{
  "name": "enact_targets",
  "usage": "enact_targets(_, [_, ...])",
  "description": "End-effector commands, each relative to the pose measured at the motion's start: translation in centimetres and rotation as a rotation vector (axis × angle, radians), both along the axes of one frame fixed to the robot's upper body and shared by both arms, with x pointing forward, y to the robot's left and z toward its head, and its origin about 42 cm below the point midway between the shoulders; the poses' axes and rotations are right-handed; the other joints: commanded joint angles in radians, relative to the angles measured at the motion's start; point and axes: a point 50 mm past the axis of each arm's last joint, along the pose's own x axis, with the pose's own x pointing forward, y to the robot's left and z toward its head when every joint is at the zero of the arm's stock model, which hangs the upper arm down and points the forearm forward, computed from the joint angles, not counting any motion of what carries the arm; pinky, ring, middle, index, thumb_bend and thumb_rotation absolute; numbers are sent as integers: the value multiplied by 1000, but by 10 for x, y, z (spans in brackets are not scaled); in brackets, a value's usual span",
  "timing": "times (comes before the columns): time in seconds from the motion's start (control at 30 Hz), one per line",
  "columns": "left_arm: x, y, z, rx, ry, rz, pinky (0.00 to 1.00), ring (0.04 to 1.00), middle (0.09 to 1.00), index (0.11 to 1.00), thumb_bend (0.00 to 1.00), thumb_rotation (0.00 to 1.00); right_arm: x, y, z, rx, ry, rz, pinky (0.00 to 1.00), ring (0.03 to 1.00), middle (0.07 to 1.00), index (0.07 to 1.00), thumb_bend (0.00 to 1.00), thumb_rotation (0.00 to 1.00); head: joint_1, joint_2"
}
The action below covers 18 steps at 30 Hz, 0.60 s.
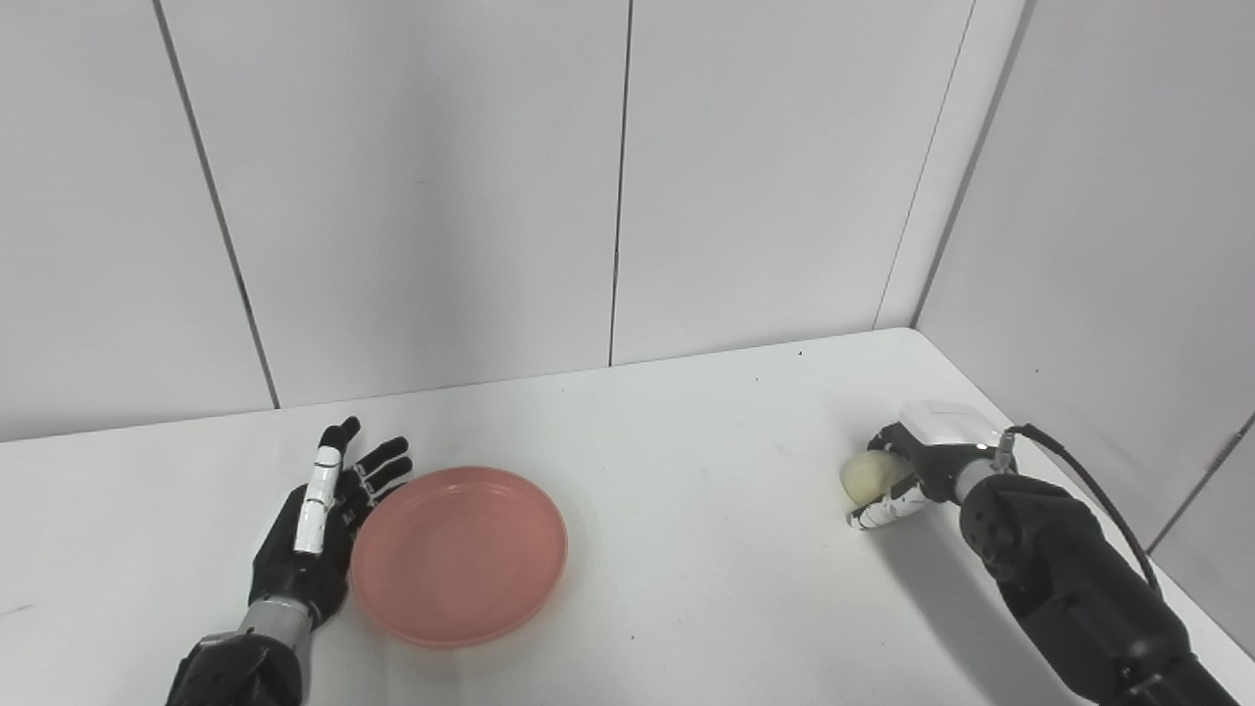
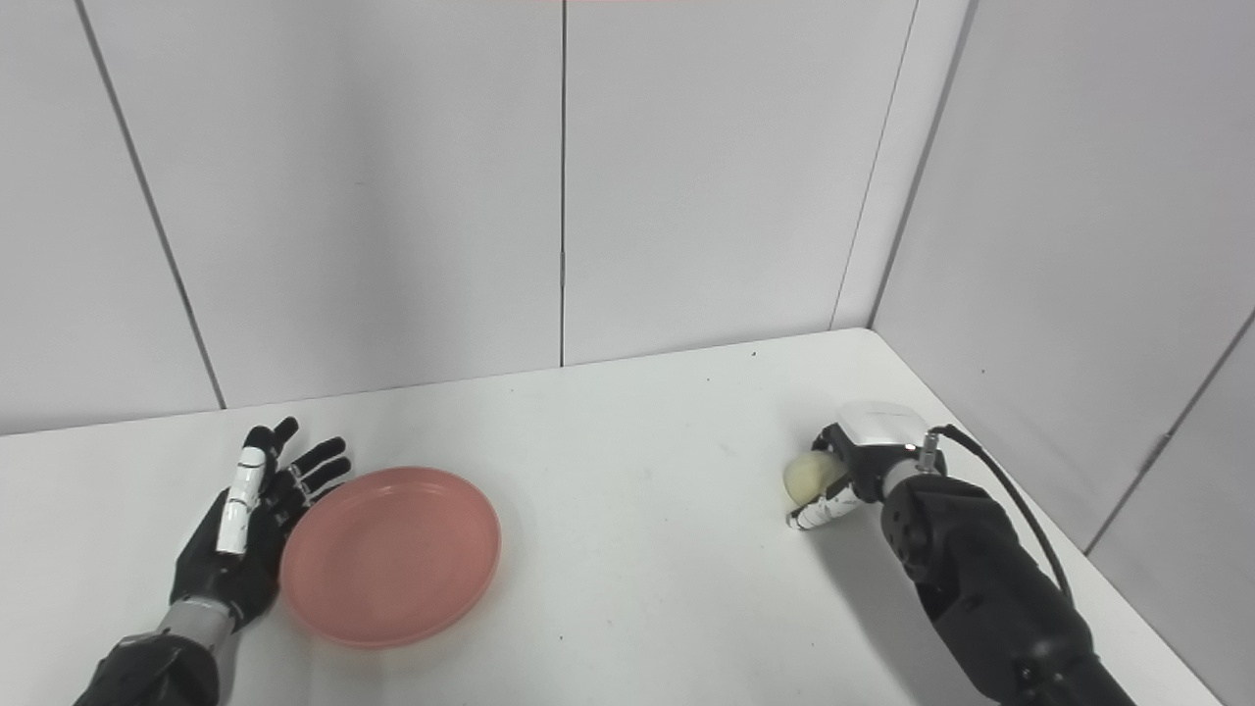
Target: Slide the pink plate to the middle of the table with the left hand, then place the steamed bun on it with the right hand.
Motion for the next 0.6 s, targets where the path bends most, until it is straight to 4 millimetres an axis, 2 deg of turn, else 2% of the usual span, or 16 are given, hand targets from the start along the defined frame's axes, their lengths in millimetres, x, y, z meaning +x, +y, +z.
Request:
enact_targets(0.0, [-1,0,-9,16,62,-15,789,827,808,1000,642,896,3,-3,21,-19,-37,-8,319,394,494,683,937,287,0,1])
enact_targets(0.07, [-1,0,-9,16,63,-19,787,826,808,1000,642,897,3,-2,22,-9,-28,-12,289,362,466,672,919,259,-1,3])
enact_targets(0.13, [-1,0,-9,17,64,-23,786,828,815,1000,641,901,3,-2,22,2,-21,-14,235,309,406,627,867,171,-1,3])
enact_targets(0.17, [-1,0,-9,17,65,-24,783,824,814,1000,643,901,3,-2,22,2,-18,-14,231,304,444,607,693,70,-2,4])
enact_targets(0.2, [-1,1,-9,18,66,-25,782,822,814,1000,645,900,3,-2,22,1,-17,-13,238,311,462,538,598,32,-2,4])
enact_targets(0.23, [-1,1,-9,19,68,-25,782,822,813,1000,645,900,4,-3,23,4,-19,-13,240,313,468,515,565,19,-2,2])
enact_targets(0.37, [-1,1,-9,22,67,-32,789,816,810,1000,638,904,4,-5,24,16,-28,-11,270,352,432,522,529,7,-3,3])
enact_targets(0.47, [-1,0,-9,22,69,-37,780,805,805,1000,642,903,4,-7,25,20,-32,-7,244,324,471,492,531,6,-2,3])
enact_targets(0.5, [-1,0,-9,22,69,-41,778,799,806,1000,648,903,4,-7,25,21,-31,-6,276,362,450,512,528,7,-2,3])
enact_targets(0.57, [-1,0,-9,23,69,-46,776,799,809,1000,659,901,4,-6,25,24,-28,-6,285,372,440,520,527,8,-1,3])
